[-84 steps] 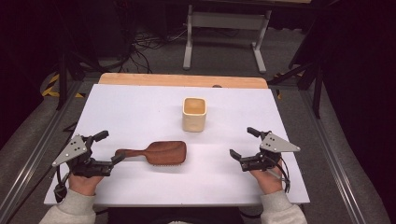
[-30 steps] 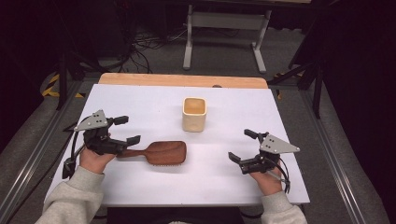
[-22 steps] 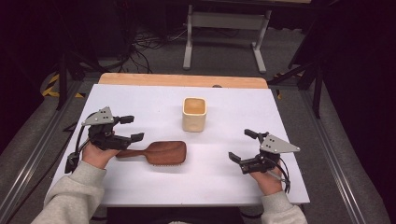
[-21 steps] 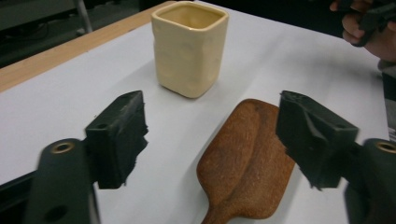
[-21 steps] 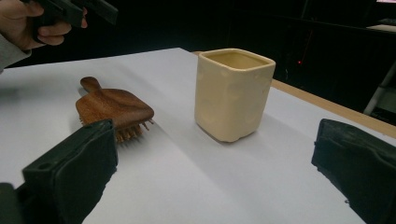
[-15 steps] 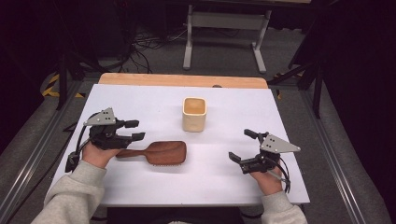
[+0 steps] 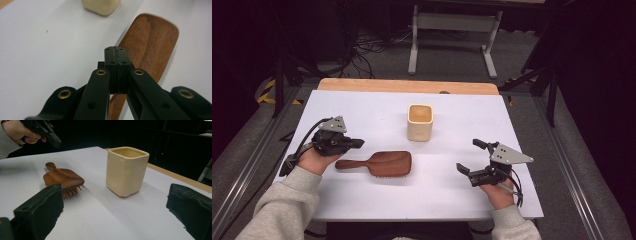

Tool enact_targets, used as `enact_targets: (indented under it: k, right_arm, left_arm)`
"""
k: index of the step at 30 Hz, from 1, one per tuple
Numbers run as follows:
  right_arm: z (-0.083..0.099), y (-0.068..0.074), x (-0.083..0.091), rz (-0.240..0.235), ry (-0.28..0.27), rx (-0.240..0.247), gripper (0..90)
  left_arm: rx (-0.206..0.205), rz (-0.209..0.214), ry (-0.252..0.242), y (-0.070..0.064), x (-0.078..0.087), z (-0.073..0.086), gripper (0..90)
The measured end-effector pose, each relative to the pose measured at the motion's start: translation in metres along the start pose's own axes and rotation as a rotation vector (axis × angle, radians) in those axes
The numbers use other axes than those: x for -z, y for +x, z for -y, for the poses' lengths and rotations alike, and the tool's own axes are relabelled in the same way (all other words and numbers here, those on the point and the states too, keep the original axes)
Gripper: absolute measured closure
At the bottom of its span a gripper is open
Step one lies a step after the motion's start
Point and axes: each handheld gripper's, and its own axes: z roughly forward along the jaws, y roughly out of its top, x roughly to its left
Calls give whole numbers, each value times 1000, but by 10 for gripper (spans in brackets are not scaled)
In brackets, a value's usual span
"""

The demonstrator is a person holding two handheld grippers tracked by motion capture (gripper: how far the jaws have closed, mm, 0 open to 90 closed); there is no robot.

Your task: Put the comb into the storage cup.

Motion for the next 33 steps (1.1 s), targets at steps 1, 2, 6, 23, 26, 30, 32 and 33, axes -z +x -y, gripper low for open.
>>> enact_targets:
  k: [1, 2, 6, 23, 26, 30, 32, 33]
  right_arm:
    - [0, 0, 0, 0, 0, 0, 13]
    - [0, 0, 0, -2, -1, -1, 13]
    - [0, 1, -1, -7, 5, -1, 13]
    - [2, 1, -3, -17, 23, 6, 13]
    - [2, 1, -3, -20, 24, 5, 14]
    - [2, 2, -4, -24, 24, 2, 13]
    - [2, 1, -4, -23, 26, 3, 13]
    - [2, 1, -4, -23, 26, 2, 13]
  left_arm:
    - [-3, -2, 25, 0, -2, -1, 900]
    - [-7, -15, 51, 1, -5, -2, 900]
    - [-7, -53, 168, 4, -16, -5, 900]
    - [-5, -38, 441, 10, -42, -6, 900]
    - [-8, -18, 458, 10, -45, -5, 900]
    - [-12, -4, 496, 10, -47, -5, 900]
    - [-4, 1, 509, 10, -48, -4, 900]
    - [-3, 4, 516, 10, -49, -4, 900]
